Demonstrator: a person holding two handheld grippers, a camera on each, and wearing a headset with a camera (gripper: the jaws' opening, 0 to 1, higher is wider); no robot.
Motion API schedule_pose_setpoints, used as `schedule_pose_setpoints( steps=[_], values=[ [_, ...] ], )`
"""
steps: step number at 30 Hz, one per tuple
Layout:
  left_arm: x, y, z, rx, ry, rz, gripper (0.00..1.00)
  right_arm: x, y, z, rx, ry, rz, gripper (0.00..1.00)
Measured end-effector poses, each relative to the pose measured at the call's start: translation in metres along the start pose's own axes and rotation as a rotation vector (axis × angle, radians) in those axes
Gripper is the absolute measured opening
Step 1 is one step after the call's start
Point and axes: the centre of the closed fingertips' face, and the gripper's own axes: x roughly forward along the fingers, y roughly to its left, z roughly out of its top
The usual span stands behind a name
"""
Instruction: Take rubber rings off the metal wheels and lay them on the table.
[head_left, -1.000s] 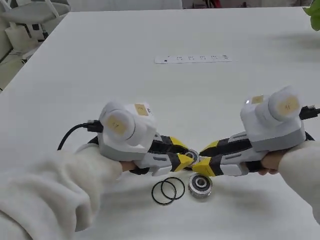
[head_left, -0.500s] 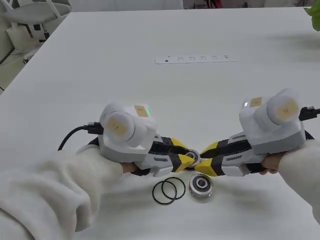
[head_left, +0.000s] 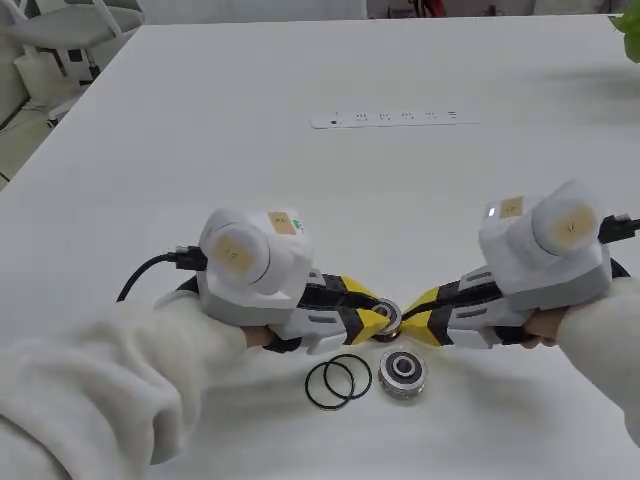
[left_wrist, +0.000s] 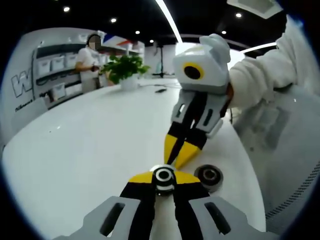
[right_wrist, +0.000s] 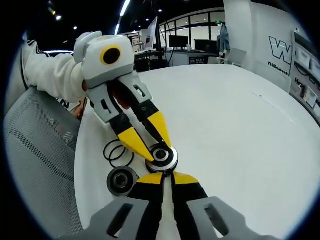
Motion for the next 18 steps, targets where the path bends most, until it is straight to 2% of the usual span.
schedule_pose_setpoints(
  steps=[4,5,11,18],
  values=[
    [0.0,0.0,0.0,0.001,-0.002,0.002,0.14,0.0,-0.002,0.0,0.016,0.005,-0.012,0.0],
    [0.0,0.0,0.0,0.002,-0.002,0.002,0.14,-0.001,-0.006,0.0,0.016,0.006,-0.03,0.0],
    [0.0,0.0,0.0,0.02,-0.002,0.007,0.14,-0.001,-0.004,0.0,0.048,0.01,-0.022,0.0],
    [-0.001,0.0,0.0,0.026,0.0,0.008,0.14,-0.005,-0.011,0.002,0.168,-0.011,-0.021,0.0]
  ],
)
